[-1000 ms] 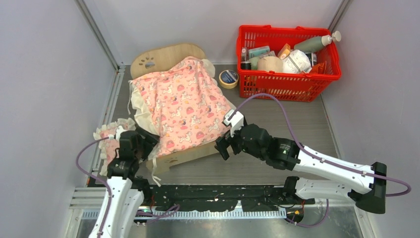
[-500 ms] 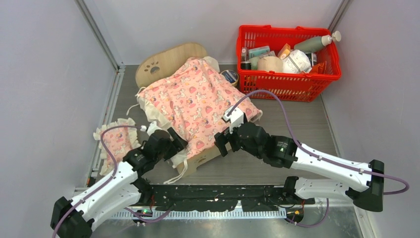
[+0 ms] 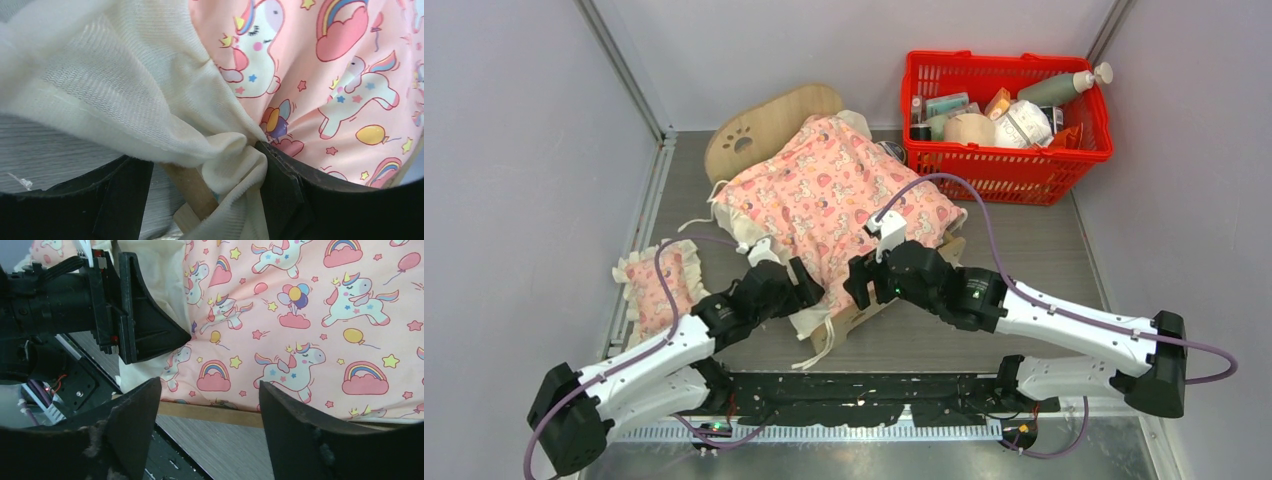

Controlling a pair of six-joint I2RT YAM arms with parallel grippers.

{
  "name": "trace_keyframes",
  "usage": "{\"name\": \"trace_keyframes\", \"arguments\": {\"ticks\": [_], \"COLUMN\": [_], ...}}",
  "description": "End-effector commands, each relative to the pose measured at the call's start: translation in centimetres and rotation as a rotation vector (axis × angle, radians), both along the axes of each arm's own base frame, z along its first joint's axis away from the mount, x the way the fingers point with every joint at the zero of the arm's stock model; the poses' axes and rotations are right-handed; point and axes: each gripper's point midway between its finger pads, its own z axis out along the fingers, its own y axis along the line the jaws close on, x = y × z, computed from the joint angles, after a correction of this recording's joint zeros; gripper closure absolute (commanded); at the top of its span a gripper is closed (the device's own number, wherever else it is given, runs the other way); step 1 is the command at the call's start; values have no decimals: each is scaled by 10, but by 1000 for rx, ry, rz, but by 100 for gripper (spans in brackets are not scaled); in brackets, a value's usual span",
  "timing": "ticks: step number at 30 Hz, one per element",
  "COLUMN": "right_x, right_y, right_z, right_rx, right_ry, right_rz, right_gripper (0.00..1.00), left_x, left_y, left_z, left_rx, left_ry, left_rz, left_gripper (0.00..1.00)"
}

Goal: Set up the pet bed
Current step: Adjust the bed frame at the center of the board, then cross the ropes on the bed frame.

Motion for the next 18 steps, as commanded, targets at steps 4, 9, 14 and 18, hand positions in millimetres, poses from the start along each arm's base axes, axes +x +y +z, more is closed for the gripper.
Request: {"name": "trace_keyframes", "arguments": {"ticks": [4,9,14,18], "right_x": [-28,-60,-79,-90], "right_y": [31,50,51,58], "right_z": [41,29,-4,-23], "right_rx": [252,256,214,222], "right_ry": [100,160,189,204], "right_rz": [54,97,111,137], "right_gripper": [57,60,57,52], "left_x": [27,15,-10,-26], "left_y": [37,53,41,27], "left_z": [93,124,110,91], "left_rx": [136,223,165,79], "left_ry": [-280,-324,-254,-200], "left_rz": [61,-36,-160,-223], "left_gripper": [19,19,22,25]}}
